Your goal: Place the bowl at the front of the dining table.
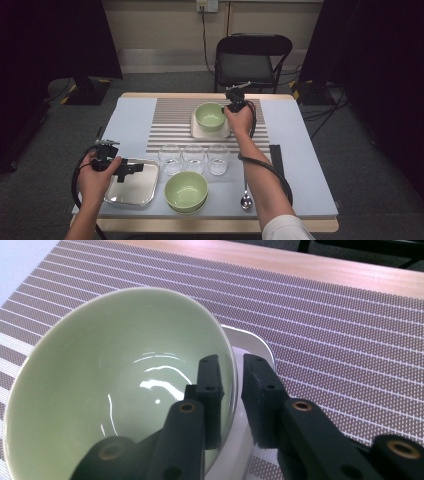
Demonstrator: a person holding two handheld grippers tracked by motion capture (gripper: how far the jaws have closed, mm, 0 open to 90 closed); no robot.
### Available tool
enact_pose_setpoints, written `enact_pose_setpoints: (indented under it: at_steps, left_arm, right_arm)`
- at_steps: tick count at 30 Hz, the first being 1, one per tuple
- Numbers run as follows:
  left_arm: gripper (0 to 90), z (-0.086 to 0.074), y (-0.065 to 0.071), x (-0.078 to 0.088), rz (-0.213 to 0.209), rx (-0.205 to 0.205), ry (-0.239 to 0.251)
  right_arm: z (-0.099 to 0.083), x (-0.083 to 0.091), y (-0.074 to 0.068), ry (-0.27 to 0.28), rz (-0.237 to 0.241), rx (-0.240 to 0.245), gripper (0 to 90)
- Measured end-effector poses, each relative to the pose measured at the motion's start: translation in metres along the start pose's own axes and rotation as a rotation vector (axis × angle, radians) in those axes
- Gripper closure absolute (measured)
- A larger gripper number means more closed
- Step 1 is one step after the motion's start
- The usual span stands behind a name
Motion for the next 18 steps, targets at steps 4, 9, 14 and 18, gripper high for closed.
enact_pose_setpoints:
  at_steps: [4,9,14,18]
  left_arm:
    - [23.1,0.000,0.000,0.000,0.001,-0.005,-0.004]
    - [23.1,0.000,0.002,-0.001,-0.003,-0.007,-0.005]
    - [23.1,0.000,0.003,-0.001,-0.003,-0.012,-0.005]
    - [23.1,0.001,0.003,-0.001,-0.002,-0.012,0.000]
  right_arm:
    - [0.001,0.003,0.000,0.006,0.005,0.007,71.3]
    - [0.000,0.005,-0.001,0.003,0.020,0.007,65.8]
    - [0.002,0.010,-0.002,0.019,0.036,0.017,61.3]
    - [0.004,0.015,-0.003,0.026,0.041,0.035,57.4]
Point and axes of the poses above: each handheld gripper's, and its own axes: x roughly backward along the jaws, z roughly out of its top, y roughly to its right, the point moved 4 cm from there along -x, roughly forward along the jaws, and after that the axes turned 5 degrees about z, right-handed, at the moved point
